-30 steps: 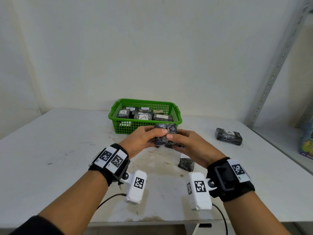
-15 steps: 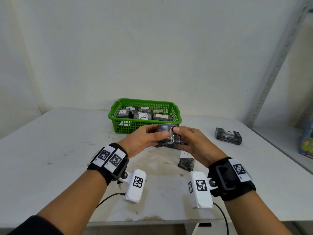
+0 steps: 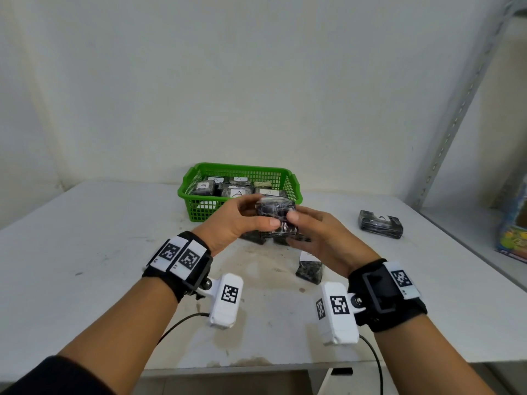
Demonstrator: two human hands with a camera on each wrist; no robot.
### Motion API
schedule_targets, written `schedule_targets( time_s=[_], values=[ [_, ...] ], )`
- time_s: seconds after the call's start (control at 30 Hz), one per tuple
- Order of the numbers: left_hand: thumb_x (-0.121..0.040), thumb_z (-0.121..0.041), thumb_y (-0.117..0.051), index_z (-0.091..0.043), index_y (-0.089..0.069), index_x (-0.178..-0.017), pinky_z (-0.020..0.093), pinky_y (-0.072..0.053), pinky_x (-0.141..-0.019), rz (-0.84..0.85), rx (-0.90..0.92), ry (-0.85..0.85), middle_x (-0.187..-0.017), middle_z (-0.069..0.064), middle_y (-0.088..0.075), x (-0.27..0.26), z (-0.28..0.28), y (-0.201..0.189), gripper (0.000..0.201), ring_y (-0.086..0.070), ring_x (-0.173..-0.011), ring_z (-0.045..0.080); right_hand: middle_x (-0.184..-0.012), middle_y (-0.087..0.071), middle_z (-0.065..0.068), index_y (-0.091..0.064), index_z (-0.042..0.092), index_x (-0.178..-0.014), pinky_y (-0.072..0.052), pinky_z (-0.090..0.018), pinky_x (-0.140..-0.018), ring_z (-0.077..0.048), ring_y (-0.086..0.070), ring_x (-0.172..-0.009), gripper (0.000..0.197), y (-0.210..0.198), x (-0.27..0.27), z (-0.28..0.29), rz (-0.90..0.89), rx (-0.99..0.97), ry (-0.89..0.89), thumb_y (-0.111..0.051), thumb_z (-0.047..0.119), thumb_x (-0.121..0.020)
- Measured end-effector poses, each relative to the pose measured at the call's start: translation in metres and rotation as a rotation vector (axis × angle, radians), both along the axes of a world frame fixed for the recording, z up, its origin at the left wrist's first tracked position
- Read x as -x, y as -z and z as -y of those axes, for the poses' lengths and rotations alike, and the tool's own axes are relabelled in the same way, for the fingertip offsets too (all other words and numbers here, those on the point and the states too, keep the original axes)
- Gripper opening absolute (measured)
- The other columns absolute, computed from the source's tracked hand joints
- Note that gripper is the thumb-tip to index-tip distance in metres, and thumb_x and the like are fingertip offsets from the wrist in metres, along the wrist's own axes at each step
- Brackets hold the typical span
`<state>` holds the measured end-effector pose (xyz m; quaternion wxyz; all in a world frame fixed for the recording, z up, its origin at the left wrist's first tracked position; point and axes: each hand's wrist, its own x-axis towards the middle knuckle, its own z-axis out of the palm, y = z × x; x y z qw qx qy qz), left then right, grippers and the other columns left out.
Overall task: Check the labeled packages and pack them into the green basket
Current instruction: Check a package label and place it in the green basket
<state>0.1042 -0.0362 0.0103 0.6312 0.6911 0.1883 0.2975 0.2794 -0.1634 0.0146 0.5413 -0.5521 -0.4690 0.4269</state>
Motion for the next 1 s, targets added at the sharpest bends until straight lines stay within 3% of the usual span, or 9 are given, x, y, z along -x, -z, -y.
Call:
schedule_targets(
  time_s=[0.07,0.17,0.3,0.43,0.53,0.67,0.83,0.9,1.0],
  values=[
    [-0.037,-0.042,-0.098,-0.018,-0.047,-0.140,0.041,-0.048,-0.105,-0.067,-0.129,-0.064,-0.125,-0.004,-0.066,0.001,-0.002,-0.002,0.117,-0.063,-0.116,0.011,-0.126,-0.074,-0.007,-0.067,0.016,-0.133,-0.054,-0.047,-0.105,-0.027,-0.070,-0.119,0.077,-0.003,0.004,0.002,-0.057,0.058,0.035,-0.074,0.069,-0.078],
    [-0.044,-0.032,-0.098,-0.025,-0.034,-0.147,0.026,-0.044,-0.106,-0.194,-0.299,-0.080,-0.128,-0.017,-0.056,0.001,0.005,-0.006,0.121,-0.053,-0.119,-0.003,-0.116,-0.077,-0.013,-0.072,0.013,-0.122,-0.061,-0.044,-0.089,-0.027,-0.075,-0.102,0.060,-0.006,0.008,0.000,-0.071,0.115,0.090,-0.062,0.063,-0.090],
    [-0.053,-0.041,-0.093,-0.027,-0.029,-0.149,0.033,-0.047,-0.105,-0.118,-0.207,-0.020,-0.135,-0.016,-0.048,0.001,0.009,-0.006,0.117,-0.050,-0.128,0.006,-0.113,-0.078,-0.016,-0.070,0.004,-0.125,-0.063,-0.037,-0.080,-0.026,-0.076,-0.094,0.033,-0.001,0.011,-0.003,-0.058,0.037,0.118,-0.069,0.022,-0.097],
    [-0.070,-0.042,-0.084,-0.021,-0.049,-0.137,0.042,-0.054,-0.097,-0.064,-0.202,-0.179,-0.128,-0.004,-0.062,0.001,0.010,-0.009,0.079,-0.065,-0.112,0.013,-0.119,-0.077,-0.009,-0.063,0.013,-0.134,-0.061,-0.041,-0.090,-0.030,-0.075,-0.108,0.043,0.004,0.012,0.000,-0.038,-0.065,0.128,-0.073,0.007,-0.092],
    [-0.072,-0.020,-0.086,-0.022,-0.056,-0.130,0.039,-0.055,-0.095,-0.015,-0.257,-0.242,-0.120,-0.003,-0.067,0.005,0.008,-0.009,0.065,-0.068,-0.105,0.012,-0.120,-0.077,-0.006,-0.064,0.020,-0.134,-0.058,-0.046,-0.098,-0.028,-0.074,-0.110,0.046,0.004,0.012,0.001,0.015,-0.054,0.129,-0.079,0.021,-0.090],
    [-0.063,-0.004,-0.090,-0.025,-0.057,-0.123,0.041,-0.055,-0.095,0.050,-0.331,-0.157,-0.122,-0.004,-0.065,0.010,0.012,-0.010,0.071,-0.066,-0.110,0.013,-0.118,-0.078,-0.003,-0.073,0.030,-0.125,-0.056,-0.044,-0.101,-0.026,-0.074,-0.109,0.060,-0.004,0.012,0.004,0.015,0.058,0.053,-0.065,0.072,-0.083],
    [-0.061,0.005,-0.088,-0.024,-0.058,-0.117,0.046,-0.051,-0.101,0.119,-0.375,-0.089,-0.118,-0.003,-0.065,0.007,0.019,-0.009,0.070,-0.061,-0.117,0.017,-0.114,-0.077,-0.007,-0.075,0.023,-0.120,-0.052,-0.048,-0.107,-0.026,-0.072,-0.106,0.056,-0.007,0.015,0.005,-0.079,0.051,0.026,-0.072,0.063,-0.081],
    [-0.064,-0.005,-0.089,-0.024,-0.054,-0.124,0.042,-0.047,-0.106,0.112,-0.397,-0.074,-0.126,-0.007,-0.062,0.008,0.021,-0.010,0.072,-0.055,-0.125,0.011,-0.116,-0.077,-0.009,-0.076,0.022,-0.116,-0.050,-0.048,-0.109,-0.029,-0.070,-0.111,0.049,-0.006,0.013,0.005,-0.093,0.026,0.033,-0.074,0.058,-0.083],
    [-0.064,-0.061,-0.079,-0.031,-0.044,-0.139,0.037,-0.043,-0.107,-0.058,-0.355,-0.066,-0.140,-0.012,-0.053,0.006,0.022,-0.011,0.088,-0.048,-0.131,0.005,-0.114,-0.078,-0.010,-0.075,0.016,-0.117,-0.049,-0.047,-0.112,-0.032,-0.070,-0.117,0.051,-0.007,0.012,0.007,-0.050,-0.017,0.045,-0.071,0.053,-0.082]
  ],
)
